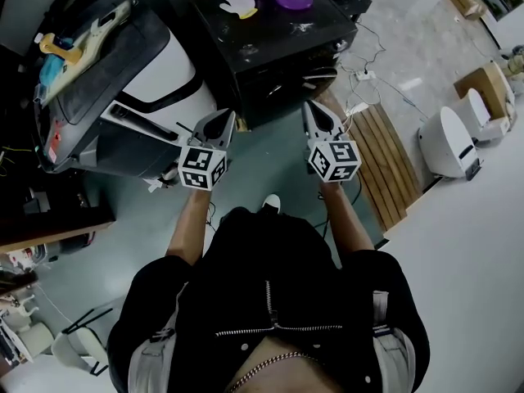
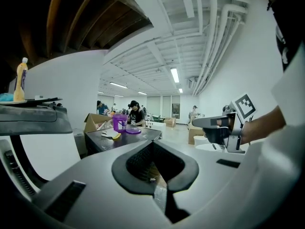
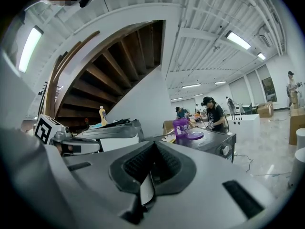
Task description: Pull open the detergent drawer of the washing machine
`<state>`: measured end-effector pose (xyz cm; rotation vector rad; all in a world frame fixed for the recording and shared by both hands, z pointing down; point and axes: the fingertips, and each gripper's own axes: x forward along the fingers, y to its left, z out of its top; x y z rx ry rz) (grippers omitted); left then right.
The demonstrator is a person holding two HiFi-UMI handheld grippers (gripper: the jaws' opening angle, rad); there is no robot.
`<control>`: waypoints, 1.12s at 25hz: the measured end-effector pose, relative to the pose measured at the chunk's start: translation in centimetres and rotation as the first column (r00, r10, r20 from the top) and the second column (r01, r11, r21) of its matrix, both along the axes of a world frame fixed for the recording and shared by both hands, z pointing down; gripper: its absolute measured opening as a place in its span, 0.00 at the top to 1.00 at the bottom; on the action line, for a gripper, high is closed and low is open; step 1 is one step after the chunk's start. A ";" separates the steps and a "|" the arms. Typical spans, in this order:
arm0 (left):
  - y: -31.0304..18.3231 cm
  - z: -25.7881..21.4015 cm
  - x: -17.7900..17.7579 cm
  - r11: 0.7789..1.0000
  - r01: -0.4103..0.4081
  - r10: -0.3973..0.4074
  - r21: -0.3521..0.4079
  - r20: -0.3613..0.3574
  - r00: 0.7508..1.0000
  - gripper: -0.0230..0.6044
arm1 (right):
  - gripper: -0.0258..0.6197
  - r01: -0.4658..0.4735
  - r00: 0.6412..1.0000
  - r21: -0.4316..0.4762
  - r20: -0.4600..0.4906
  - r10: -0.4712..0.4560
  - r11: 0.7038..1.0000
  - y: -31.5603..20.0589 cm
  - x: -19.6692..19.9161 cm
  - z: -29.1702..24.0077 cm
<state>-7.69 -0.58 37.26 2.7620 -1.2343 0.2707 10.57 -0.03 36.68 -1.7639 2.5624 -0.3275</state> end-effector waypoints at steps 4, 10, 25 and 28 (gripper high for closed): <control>-1.4 0.2 0.5 1.000 0.016 -0.016 -0.006 0.004 1.000 0.93 | 0.95 0.017 0.999 -0.014 0.032 -0.017 1.000 -2.0 0.5 0.3; -3.5 -0.1 0.7 1.000 0.030 -0.030 0.002 -0.007 1.000 0.93 | 0.95 0.041 0.998 -0.013 0.041 -0.040 0.999 -4.4 -0.2 0.4; -14.7 2.8 2.6 0.998 -0.059 0.058 -0.036 -0.025 0.998 0.93 | 0.95 0.108 0.990 -0.058 0.093 -0.102 0.992 -13.4 -2.8 2.1; -16.2 4.5 2.8 0.994 -0.083 0.082 -0.068 -0.020 0.996 0.93 | 0.95 0.084 0.989 -0.119 0.133 -0.068 0.989 -15.0 -2.7 4.1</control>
